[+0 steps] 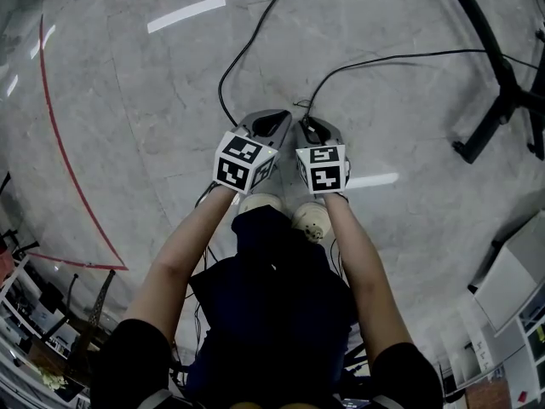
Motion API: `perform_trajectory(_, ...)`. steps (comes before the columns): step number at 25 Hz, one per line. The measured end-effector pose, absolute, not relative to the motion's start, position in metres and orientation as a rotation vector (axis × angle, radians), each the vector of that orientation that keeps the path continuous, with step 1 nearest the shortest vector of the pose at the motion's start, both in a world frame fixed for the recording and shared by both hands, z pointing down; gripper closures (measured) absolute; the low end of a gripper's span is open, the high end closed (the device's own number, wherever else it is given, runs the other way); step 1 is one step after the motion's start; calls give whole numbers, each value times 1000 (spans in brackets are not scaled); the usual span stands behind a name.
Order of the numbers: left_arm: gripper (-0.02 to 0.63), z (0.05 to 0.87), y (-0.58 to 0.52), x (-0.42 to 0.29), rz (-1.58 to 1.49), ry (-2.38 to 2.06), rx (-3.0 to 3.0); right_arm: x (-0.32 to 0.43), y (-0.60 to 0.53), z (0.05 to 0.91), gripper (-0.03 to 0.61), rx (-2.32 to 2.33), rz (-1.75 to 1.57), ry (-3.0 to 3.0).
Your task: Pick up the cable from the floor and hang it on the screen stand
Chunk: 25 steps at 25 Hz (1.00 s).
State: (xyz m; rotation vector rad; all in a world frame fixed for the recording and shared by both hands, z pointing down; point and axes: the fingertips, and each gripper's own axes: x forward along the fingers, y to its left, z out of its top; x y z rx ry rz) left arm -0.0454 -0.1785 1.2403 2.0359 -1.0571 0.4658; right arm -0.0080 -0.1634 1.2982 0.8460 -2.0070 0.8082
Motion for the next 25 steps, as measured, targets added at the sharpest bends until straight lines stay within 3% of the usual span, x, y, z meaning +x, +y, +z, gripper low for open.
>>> perform_trajectory(25,611,1052,-218,-42,406,-1124,2044,3,-218,1091,474,969,835,-2109)
